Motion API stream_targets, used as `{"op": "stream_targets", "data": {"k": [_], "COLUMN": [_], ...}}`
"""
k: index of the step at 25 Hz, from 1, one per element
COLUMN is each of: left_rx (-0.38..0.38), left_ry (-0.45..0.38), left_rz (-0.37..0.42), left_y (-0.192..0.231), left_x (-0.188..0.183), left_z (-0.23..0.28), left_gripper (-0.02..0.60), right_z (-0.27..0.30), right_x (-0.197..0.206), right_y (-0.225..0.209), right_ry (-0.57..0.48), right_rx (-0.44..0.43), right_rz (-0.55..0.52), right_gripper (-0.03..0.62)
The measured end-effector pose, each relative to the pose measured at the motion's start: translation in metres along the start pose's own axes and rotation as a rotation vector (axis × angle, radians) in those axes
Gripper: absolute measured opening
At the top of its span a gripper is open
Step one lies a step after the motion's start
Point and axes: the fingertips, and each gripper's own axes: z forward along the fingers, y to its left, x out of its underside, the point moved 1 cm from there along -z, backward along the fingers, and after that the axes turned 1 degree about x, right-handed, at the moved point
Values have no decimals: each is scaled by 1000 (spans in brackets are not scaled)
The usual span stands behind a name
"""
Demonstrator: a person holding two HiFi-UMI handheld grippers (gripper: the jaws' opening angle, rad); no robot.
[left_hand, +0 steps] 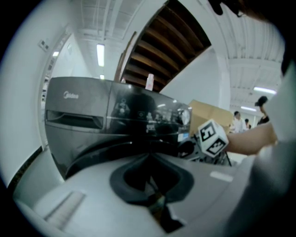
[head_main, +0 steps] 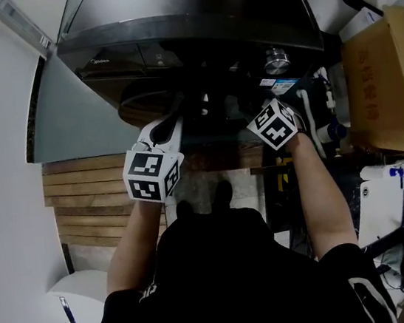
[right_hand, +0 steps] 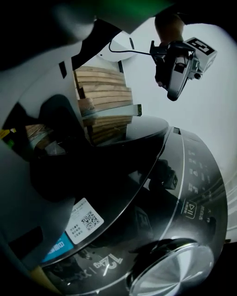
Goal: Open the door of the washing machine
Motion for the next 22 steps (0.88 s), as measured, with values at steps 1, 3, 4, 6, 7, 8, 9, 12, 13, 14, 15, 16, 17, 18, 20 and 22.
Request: {"op": "stream_targets", "data": {"k": [1,3,4,6,7,8,9,12,13,14,15,16,17,18,20,22], "left_rx": [-1,-4,-4,-2,-1,0,-2,-20,-28,-35,-41,-45,-48,-53,-71,-107], "left_ry": [2,5,6,5,5,6,9,22,26,29,31,31,31,30,33,38], "left_rz": [-1,-7,-11,-19,-23,-29,-34,-55,-63,-71,-76,-79,-81,-84,-92,-91], "left_y": [0,0,1,1,0,0,1,8,11,13,16,18,21,23,28,37], "left_x": [2,5,6,9,10,12,15,24,28,30,33,34,36,37,39,39], "left_z": [-3,-8,-11,-16,-19,-21,-23,-29,-32,-35,-38,-40,-42,-44,-49,-56], "left_gripper": [9,8,8,9,9,8,8,9,8,9,9,8,9,8,8,9], "right_z": [0,0,0,0,0,0,0,-1,-2,-2,-2,-2,-2,-2,-2,-1], "right_x": [0,-1,-2,-3,-4,-4,-4,-4,-4,-3,-3,-3,-3,-3,-2,-1], "right_y": [0,0,0,0,-1,-1,0,0,1,1,1,1,1,1,2,2], "right_ry": [-1,-10,-17,-41,-55,-66,-68,-56,-54,-53,-52,-53,-59,-69,-78,-55], "right_rx": [9,17,18,25,29,35,42,56,58,62,67,71,73,76,91,102], "right_rz": [8,38,55,85,97,105,107,99,102,107,111,117,126,138,148,133], "right_gripper": [153,156,156,158,160,161,163,163,163,163,164,164,166,166,172,178]}}
